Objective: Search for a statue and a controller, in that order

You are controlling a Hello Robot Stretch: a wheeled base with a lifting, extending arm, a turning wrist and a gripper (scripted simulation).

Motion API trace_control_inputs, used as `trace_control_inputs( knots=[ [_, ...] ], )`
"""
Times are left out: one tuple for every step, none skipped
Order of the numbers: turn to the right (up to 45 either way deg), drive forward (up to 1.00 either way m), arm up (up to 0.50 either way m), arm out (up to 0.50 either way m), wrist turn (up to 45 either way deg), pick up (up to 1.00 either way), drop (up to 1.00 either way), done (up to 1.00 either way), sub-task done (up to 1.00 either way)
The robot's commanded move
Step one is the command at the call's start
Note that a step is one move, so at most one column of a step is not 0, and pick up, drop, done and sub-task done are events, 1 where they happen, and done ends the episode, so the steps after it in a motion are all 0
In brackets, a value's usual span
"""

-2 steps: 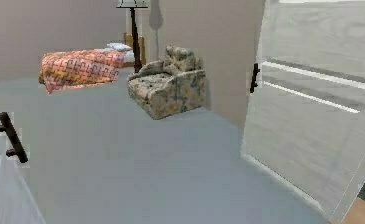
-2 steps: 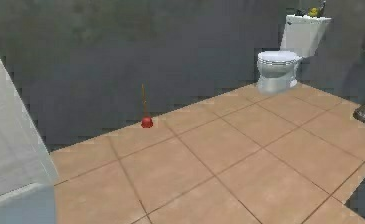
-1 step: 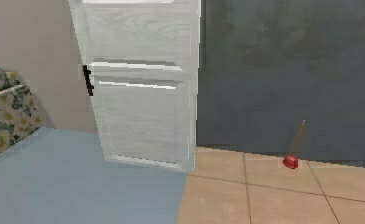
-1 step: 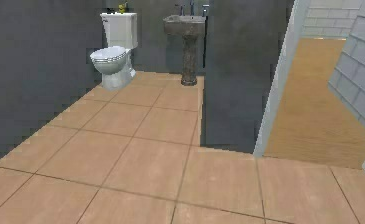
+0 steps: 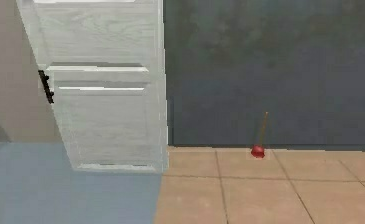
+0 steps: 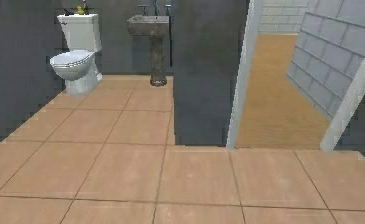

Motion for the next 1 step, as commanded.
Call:
trace_control_inputs(
  knots=[
    [0.0,0.05,0.0,0.0,0.0,0.0,0.0,0.0,0.0]
  ],
)
